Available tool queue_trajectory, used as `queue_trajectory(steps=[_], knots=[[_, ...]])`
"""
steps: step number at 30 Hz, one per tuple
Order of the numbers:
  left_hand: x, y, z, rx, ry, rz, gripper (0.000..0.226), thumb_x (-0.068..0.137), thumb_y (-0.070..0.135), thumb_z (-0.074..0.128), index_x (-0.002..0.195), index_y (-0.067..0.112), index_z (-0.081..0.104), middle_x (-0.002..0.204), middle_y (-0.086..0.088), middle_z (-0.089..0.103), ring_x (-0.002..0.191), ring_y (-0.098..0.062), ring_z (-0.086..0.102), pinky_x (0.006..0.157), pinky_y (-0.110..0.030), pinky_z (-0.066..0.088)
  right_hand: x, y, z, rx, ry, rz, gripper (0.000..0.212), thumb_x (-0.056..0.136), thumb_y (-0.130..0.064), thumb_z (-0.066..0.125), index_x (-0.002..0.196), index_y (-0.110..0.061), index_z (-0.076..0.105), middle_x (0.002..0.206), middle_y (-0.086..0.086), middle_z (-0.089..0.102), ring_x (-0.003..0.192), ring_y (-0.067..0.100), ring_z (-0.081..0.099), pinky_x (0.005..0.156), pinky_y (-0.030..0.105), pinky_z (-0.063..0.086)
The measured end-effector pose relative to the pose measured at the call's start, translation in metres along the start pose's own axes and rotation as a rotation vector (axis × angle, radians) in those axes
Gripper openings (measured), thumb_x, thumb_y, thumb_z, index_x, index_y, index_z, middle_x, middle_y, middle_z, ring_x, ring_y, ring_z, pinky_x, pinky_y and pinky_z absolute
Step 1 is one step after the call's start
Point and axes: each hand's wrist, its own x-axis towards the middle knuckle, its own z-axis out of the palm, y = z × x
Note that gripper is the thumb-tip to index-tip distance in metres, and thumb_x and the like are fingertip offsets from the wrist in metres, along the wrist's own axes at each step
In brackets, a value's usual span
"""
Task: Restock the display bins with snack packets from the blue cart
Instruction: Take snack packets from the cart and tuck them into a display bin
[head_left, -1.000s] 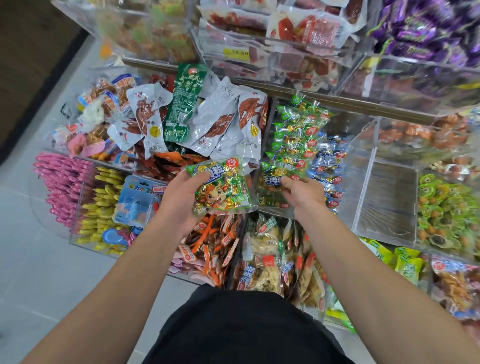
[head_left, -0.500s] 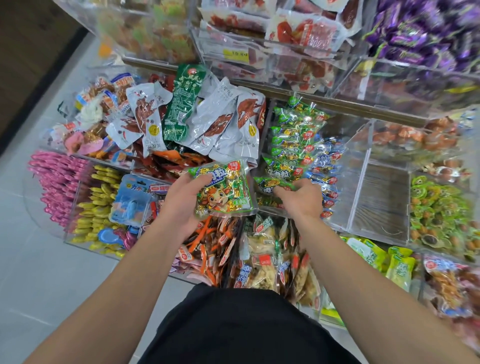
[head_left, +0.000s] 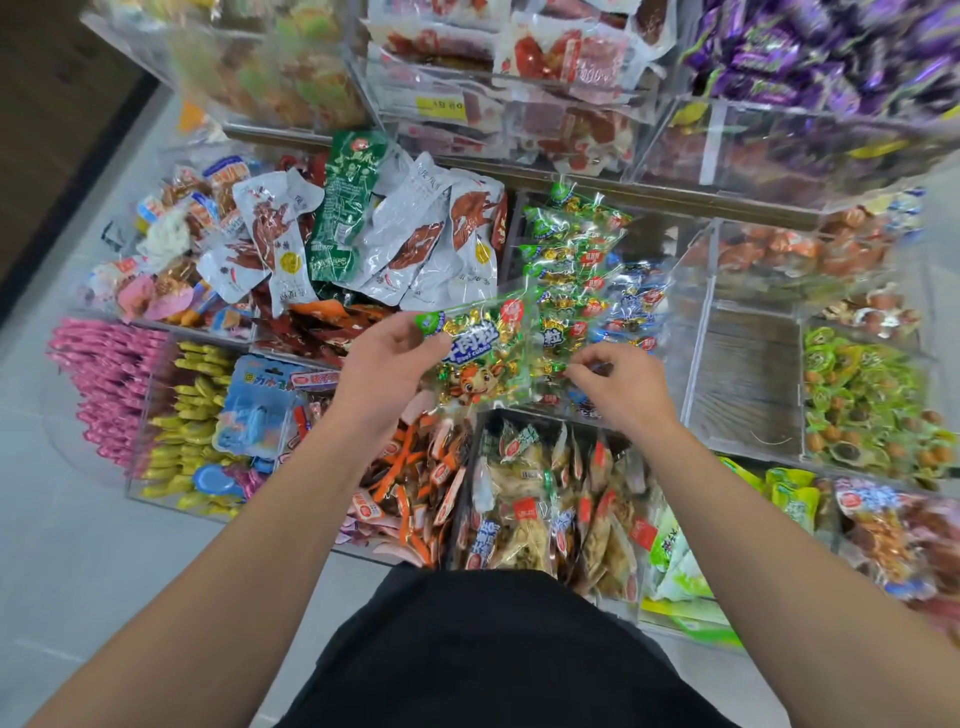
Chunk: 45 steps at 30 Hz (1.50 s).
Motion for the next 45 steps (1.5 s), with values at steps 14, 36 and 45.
queue_trajectory(steps=[14,36,45], knots=[[0.019,0.0,0.032,0.183,-0.17,-0.016,0.018,0.093,0.007,0.069,0.1,0.024,0.072,0.077,0.007,0.073,0.072,-0.015,0.068,0.074,-0.03,0.059,0.044,0.013,-0.025,0.666,-0.359,0.292,0.01,0.09,0.004,0.065,0.085,-0.004,0.068,0.097,0.009,0.072,0.089,0.018,0.072,0.081,0.026,0.059],[0.027,-0.028,0.079,1.09,0.013,0.259,0.017,0.096,0.024,0.063,0.108,0.013,0.067,0.102,-0.007,0.071,0.092,-0.027,0.064,0.075,-0.033,0.043,0.006,0.008,-0.018,0.127,-0.298,-0.173,0.057,0.076,-0.034,0.079,0.127,-0.034,0.054,0.125,-0.011,0.056,0.103,0.01,0.059,0.087,0.031,0.049],[0.012,-0.015,0.065,0.93,0.008,0.365,0.021,0.092,0.014,0.064,0.112,0.019,0.066,0.104,0.003,0.061,0.083,-0.011,0.063,0.076,-0.025,0.049,-0.008,0.013,0.009,-0.171,-0.069,-0.204,0.045,0.096,-0.018,0.059,0.139,-0.024,0.048,0.122,0.003,0.054,0.091,0.02,0.056,0.077,0.033,0.043]])
